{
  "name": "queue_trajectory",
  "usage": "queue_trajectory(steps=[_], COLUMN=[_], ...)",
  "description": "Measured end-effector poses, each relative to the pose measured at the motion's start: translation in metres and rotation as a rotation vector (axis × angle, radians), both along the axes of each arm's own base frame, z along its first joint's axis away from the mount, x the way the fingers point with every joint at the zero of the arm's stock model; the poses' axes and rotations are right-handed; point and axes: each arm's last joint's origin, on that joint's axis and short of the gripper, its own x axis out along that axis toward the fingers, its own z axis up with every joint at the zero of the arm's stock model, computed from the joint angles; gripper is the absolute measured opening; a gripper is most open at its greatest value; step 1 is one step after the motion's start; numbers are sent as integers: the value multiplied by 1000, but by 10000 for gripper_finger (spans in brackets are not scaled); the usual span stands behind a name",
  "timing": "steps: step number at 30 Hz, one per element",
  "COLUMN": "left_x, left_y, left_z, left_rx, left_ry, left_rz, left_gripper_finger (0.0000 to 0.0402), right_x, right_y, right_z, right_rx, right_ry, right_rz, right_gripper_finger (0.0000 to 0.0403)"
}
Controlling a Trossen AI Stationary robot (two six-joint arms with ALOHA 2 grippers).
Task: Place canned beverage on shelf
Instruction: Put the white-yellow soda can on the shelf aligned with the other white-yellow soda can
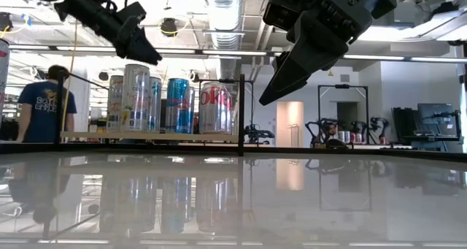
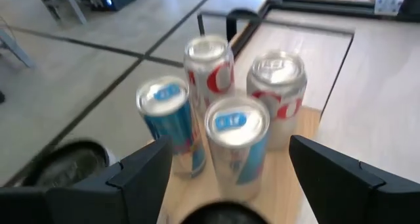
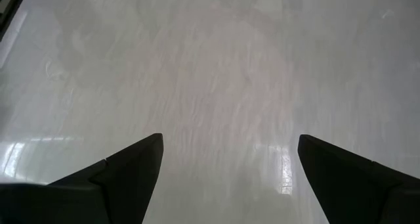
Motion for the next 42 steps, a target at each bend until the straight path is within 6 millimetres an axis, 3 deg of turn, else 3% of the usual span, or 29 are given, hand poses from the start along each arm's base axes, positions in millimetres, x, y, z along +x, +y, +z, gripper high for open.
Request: queue_trajectory(steps=[6, 10, 14, 17, 24, 31, 42], left_x=[11, 22, 34, 42, 64, 78, 75], left_y=[-15, -30, -38, -40, -31, -24, -37], left_z=[18, 22, 33, 38, 26, 12, 3], left_rx=[-2, 56, 111, 82, -3, -20, -39], left_ry=[1, 68, 108, 166, 428, 528, 651], left_rz=[-72, -13, 128, 139, 156, 164, 163], left_gripper_finger=[286, 255, 198, 142, 11, 2, 0], right_x=[0, 1, 2, 2, 3, 3, 3], right_y=[0, -2, -7, -10, -13, -13, -13], right_z=[0, 0, 1, 1, 1, 1, 1], right_rx=[1, -3, -3, -3, -6, -17, -18], right_ry=[-3, -8, -9, -9, -13, -14, -10], right_rz=[0, -1, -16, -26, -32, -21, -20], right_gripper_finger=[379, 379, 379, 379, 379, 379, 379])
